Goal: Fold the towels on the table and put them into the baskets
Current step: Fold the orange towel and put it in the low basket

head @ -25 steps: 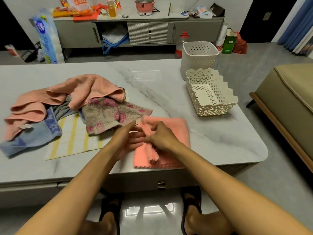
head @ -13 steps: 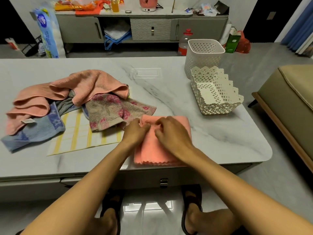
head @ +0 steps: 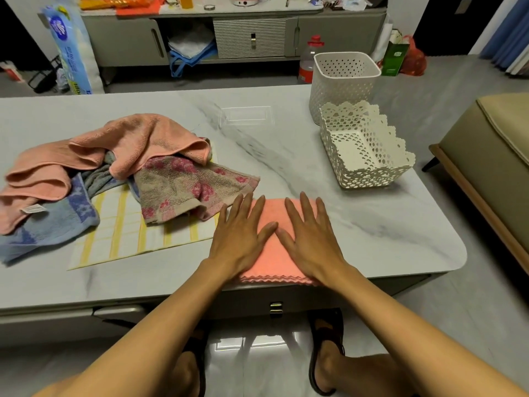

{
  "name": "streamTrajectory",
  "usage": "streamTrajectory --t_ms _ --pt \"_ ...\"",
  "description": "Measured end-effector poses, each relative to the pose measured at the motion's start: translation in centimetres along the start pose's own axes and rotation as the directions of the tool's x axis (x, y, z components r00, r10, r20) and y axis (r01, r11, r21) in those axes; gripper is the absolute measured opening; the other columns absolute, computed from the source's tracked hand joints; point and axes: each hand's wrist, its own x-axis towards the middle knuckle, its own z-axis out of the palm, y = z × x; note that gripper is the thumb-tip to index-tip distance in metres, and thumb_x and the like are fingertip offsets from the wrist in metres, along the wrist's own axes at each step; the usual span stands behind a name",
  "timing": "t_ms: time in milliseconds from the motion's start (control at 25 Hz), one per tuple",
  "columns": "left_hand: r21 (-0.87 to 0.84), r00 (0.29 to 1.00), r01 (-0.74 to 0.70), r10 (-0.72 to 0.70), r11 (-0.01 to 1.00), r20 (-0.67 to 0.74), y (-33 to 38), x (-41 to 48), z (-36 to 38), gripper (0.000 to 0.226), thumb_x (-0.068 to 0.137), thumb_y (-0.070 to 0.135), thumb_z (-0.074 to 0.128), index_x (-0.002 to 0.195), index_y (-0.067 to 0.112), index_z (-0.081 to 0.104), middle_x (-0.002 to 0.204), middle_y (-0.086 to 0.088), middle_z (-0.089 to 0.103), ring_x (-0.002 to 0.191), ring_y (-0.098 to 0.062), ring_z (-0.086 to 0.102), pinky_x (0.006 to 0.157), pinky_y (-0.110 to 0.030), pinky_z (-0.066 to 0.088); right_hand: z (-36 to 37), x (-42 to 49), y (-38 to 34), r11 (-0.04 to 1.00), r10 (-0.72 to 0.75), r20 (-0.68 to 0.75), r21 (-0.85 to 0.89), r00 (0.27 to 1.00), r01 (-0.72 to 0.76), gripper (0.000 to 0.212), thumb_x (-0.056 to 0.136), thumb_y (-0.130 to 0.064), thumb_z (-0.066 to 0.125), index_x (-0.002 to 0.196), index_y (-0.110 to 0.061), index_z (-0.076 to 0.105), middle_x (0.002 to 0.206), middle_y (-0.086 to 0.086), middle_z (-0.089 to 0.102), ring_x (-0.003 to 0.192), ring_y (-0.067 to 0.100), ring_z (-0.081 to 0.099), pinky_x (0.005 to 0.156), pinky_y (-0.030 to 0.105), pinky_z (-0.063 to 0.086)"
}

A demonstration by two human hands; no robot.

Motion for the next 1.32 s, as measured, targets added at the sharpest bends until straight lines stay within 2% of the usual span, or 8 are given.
streamTrajectory --t_ms 480,640,800,880,1000,1120,1240,1320 --pt "-0.003 1.0 0.007 -0.007 1.0 0.017 -0.3 0.0 0.4 0.075 0.092 0.069 0.007 0.155 0.03 -0.007 0.164 -0.003 -0.011 0.151 -0.024 -0.012 0.122 -0.045 -0.004 -0.8 -0.2 -0.1 0.943 0.194 -0.096 0.292 0.976 -0.159 0.075 0.098 -0.05 0.042 0.157 -0.019 0.007 0.164 0.007 0.007 0.15 0.027 0.011 0.119 0.042 0.017" --pt "-0.1 0.999 -0.019 0.023 0.995 0.042 -0.5 0.0 -0.2 0.075 0.094 0.066 0.016 0.155 0.029 -0.004 0.164 0.0 -0.012 0.151 -0.024 -0.009 0.122 -0.043 -0.002 -5.2 0.5 1.1 0.545 0.41 0.256 0.701 0.875 -0.46 0.069 0.079 -0.041 0.075 0.134 -0.008 0.051 0.128 0.011 0.063 0.109 0.026 0.063 0.086 0.036 0.053" --pt "-0.315 0.998 -0.027 0.043 0.949 0.045 -0.9 -1.1 -2.3 0.075 0.097 0.06 0.029 0.156 0.028 -0.005 0.164 0.0 -0.011 0.151 -0.021 -0.001 0.121 -0.038 0.005 -9.0 -0.5 -0.2 0.279 0.298 0.502 0.768 0.812 -0.577 0.046 0.076 -0.028 0.08 0.111 -0.006 0.062 0.1 0.01 0.07 0.086 0.021 0.068 0.071 0.032 0.058" --pt "-0.618 0.995 0.096 -0.095 0.781 0.034 -0.2 -2.2 -3.7 0.077 0.096 0.059 0.037 0.157 0.025 0.003 0.164 0.001 0.007 0.15 -0.019 0.014 0.118 -0.034 0.013 -11.5 -1.5 -1.4 0.146 0.246 0.521 0.814 0.818 -0.562 0.029 0.082 -0.021 0.072 0.106 -0.009 0.062 0.089 0.008 0.067 0.078 0.019 0.065 0.061 0.029 0.057" --pt "-0.943 0.901 0.325 -0.325 0.072 0.285 1.9 -4.1 -5.6 0.074 0.091 0.063 0.045 0.15 0.02 0.03 0.144 -0.008 0.045 0.128 -0.027 0.049 0.108 -0.038 0.033 -16.6 -3.4 -2.3 -0.114 0.216 0.45 0.893 0.866 -0.436 0.014 0.089 -0.01 0.06 0.102 -0.007 0.059 0.082 0.009 0.065 0.074 0.02 0.063 0.06 0.032 0.056" --pt "-0.732 0.855 0.42 -0.037 -0.537 0.518 5.3 -5.8 -8.2 0.072 0.087 0.054 0.06 0.136 0.006 0.039 0.135 -0.022 0.052 0.116 -0.039 0.059 0.098 -0.049 0.048 -19.7 -5.4 -2.5 -0.341 0.235 0.342 0.905 0.91 -0.253 0.011 0.091 -0.006 0.056 0.102 -0.007 0.055 0.09 0.013 0.064 0.082 0.024 0.063 0.07 0.043 0.054" --pt "-0.717 0.918 0.32 0.016 -0.619 0.395 9.3 -6.4 -10.3 0.05 0.09 0.026 0.063 0.132 0.002 0.049 0.124 -0.018 0.064 0.105 -0.033 0.066 0.081 -0.045 0.057 -19.3 -7.7 -1.7 -0.412 0.198 0.324 0.884 0.925 -0.221 0.021 0.09 -0.001 0.055 0.111 -0.004 0.055 0.1 0.017 0.066 0.094 0.028 0.064 0.085 0.047 0.053" --pt "-0.884 0.941 0.249 -0.118 -0.396 0.318 10.6 -6.3 -10.7 0.043 0.09 0.014 0.063 0.13 0.003 0.055 0.117 -0.014 0.07 0.105 -0.028 0.067 0.079 -0.038 0.056 -18.0 -9.1 0.1 -0.446 0.157 0.34 0.862 0.927 -0.241 0.023 0.089 0.004 0.054 0.112 -0.003 0.056 0.106 0.02 0.066 0.103 0.031 0.062 0.094 0.05 0.05"
